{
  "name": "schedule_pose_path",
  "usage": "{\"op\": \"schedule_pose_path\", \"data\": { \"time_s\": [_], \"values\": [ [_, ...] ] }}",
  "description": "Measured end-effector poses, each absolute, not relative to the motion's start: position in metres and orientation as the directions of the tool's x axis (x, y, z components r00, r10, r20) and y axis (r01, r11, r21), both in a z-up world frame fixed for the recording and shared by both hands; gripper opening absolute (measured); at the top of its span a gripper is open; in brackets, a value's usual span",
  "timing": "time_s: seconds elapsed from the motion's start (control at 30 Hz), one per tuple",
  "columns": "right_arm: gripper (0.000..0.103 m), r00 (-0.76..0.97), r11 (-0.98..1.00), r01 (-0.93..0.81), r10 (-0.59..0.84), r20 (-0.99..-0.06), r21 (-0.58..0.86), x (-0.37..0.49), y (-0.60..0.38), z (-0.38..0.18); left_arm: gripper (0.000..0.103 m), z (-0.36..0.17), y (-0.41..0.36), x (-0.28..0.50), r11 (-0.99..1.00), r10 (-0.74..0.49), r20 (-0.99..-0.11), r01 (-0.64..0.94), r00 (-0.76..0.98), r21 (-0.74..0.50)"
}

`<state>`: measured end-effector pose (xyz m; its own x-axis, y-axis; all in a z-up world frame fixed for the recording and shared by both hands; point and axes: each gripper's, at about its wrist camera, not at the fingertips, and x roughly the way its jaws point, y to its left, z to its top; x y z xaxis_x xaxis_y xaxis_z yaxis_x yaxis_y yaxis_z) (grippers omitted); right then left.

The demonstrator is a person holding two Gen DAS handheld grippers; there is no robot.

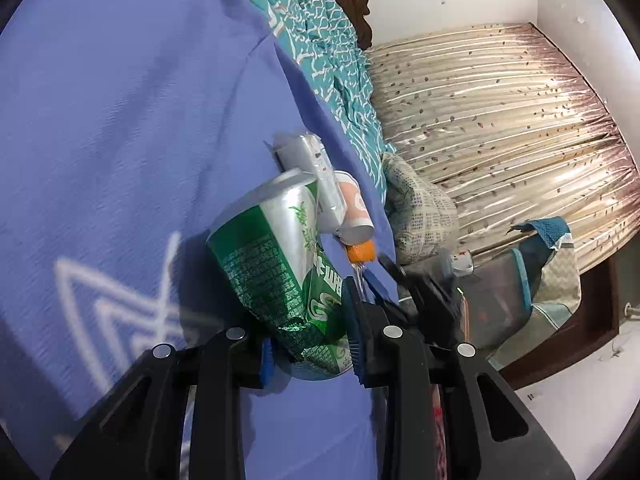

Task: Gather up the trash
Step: 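Grasp the green can with left tool while right tool grasps the orange peel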

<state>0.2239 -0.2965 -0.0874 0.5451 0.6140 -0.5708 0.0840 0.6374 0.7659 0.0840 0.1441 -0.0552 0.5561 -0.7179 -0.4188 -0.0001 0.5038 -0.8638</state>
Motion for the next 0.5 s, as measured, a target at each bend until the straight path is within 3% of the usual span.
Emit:
{"op": "schedule_pose_path", "data": {
  "time_s": [0.1, 0.17, 0.27, 0.5],
  "values": [
    [0.037, 0.563, 0.631, 0.104, 0.600, -0.569, 0.769, 0.245, -0.290, -0.090, 0.028, -0.060, 0.151, 0.081, 0.486, -0.724, -0.404, -0.002, 0.559, -0.874],
    [0.019, 0.552, 0.640, 0.128, 0.589, -0.590, 0.758, 0.251, -0.288, -0.094, 0.028, -0.058, 0.149, 0.080, 0.503, -0.716, -0.413, 0.007, 0.563, -0.864],
    [0.012, 0.562, 0.655, 0.112, 0.578, -0.591, 0.747, 0.238, -0.289, -0.089, 0.027, -0.053, 0.143, 0.078, 0.522, -0.716, -0.421, 0.026, 0.557, -0.852],
    [0.011, 0.539, 0.681, -0.020, 0.624, -0.565, 0.732, 0.134, -0.298, -0.074, 0.027, -0.052, 0.094, 0.069, 0.529, -0.789, -0.434, 0.122, 0.435, -0.840]
  ]
}}
